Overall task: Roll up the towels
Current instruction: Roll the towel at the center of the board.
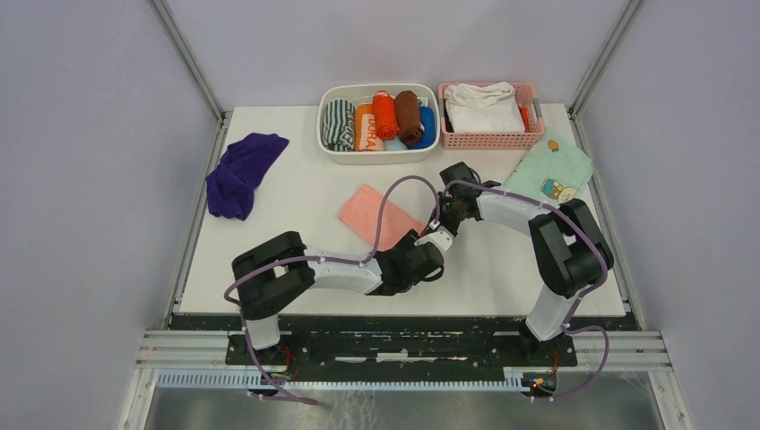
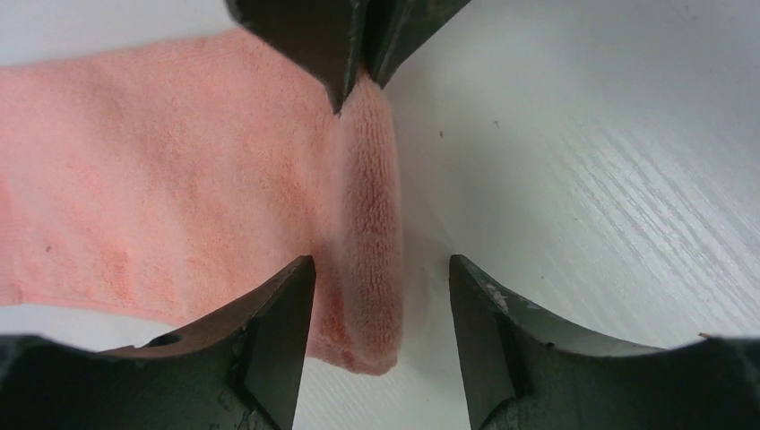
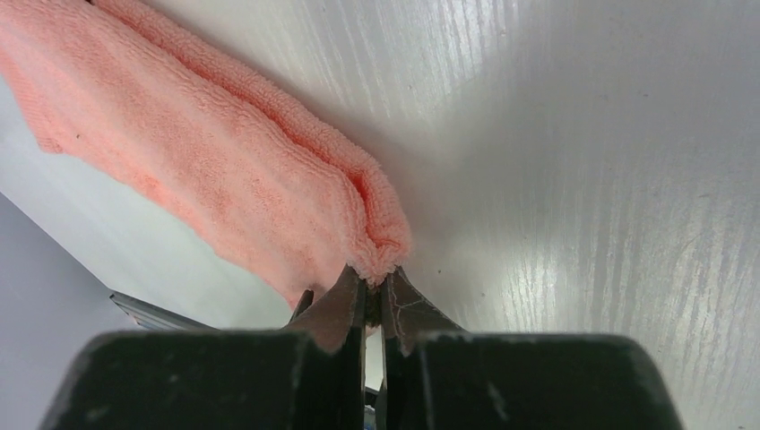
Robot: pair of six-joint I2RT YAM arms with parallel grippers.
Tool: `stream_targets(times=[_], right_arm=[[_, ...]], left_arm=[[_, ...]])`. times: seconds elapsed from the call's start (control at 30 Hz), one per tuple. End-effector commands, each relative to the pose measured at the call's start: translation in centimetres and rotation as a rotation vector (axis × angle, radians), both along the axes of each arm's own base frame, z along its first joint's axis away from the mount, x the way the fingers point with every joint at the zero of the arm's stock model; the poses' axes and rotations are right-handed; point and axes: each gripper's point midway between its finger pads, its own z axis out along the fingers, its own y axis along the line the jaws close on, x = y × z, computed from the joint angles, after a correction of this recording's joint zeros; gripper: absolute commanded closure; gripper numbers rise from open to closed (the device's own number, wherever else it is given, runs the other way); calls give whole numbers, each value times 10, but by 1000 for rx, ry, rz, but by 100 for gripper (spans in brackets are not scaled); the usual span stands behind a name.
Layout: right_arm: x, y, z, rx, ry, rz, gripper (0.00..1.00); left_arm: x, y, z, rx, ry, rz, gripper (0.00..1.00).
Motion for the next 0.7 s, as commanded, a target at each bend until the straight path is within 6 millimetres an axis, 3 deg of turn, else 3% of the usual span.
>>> stream_targets(times=[0.0,0.47,0.67], right_arm=[[7,3,12,1,-16,-16,100],[15,-2,20,-25,-93,12,98],[23,-4,40,-15,-194,87,77]], left_arm=[[14,-12,14,43,-121,5,39],[8,-12,24,-3,-89,6,95],[11,-7,19,-198,116,43,97]])
